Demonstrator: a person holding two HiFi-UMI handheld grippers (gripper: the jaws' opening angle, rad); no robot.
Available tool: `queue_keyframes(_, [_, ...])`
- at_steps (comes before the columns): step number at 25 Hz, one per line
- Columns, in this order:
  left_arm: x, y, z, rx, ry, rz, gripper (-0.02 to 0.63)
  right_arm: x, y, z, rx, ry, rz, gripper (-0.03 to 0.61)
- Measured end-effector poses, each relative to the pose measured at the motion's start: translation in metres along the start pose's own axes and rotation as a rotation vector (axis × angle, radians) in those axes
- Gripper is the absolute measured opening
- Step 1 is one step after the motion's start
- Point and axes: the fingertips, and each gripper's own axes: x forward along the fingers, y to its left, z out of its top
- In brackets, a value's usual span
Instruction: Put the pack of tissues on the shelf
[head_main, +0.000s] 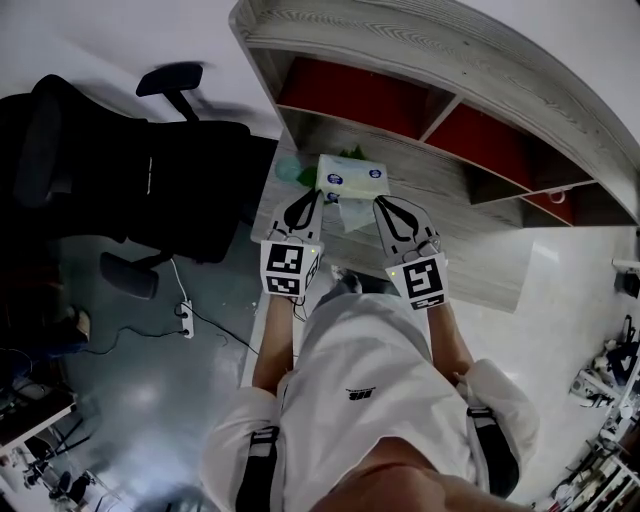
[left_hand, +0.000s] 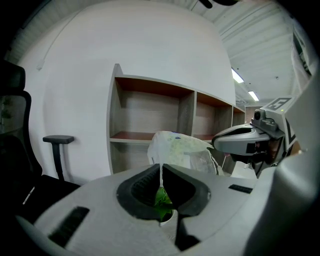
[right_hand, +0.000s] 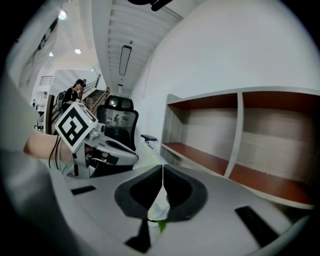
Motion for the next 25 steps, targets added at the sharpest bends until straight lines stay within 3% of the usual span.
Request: queue_keyframes(25, [0.023, 0.015, 0.093, 0.065, -0.129, -0.004, 0.040, 0.000, -0.039, 0.067, -0.081, -0.097, -0.055, 0.028])
